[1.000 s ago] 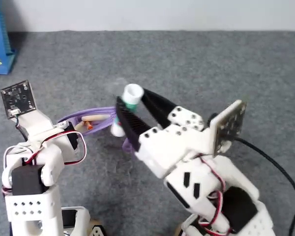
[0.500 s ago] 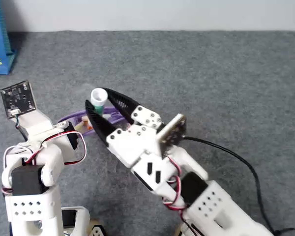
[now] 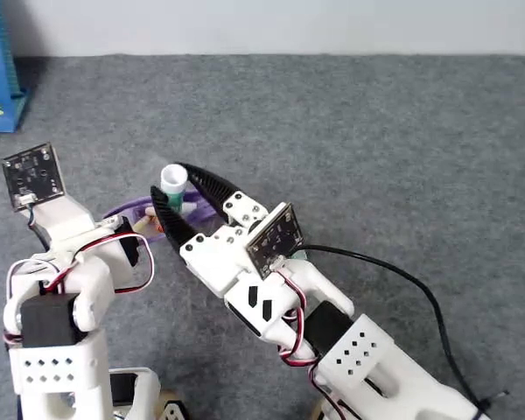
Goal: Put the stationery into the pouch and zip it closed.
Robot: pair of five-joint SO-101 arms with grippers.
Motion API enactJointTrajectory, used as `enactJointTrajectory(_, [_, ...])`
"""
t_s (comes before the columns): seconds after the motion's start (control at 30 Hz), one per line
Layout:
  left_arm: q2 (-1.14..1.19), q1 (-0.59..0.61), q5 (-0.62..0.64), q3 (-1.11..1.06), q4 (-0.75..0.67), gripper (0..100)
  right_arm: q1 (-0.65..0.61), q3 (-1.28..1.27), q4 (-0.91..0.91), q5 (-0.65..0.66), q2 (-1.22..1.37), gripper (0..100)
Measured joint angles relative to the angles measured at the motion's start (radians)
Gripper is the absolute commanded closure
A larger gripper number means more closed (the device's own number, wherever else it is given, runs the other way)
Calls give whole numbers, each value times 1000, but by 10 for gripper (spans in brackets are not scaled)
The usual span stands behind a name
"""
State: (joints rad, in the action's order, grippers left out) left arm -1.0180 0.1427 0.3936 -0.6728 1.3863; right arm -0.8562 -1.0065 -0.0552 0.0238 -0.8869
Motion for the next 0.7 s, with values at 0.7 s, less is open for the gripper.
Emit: enactJointTrajectory(0.7, [0,0,0,0,0,988,236,37,267,9,-233,772])
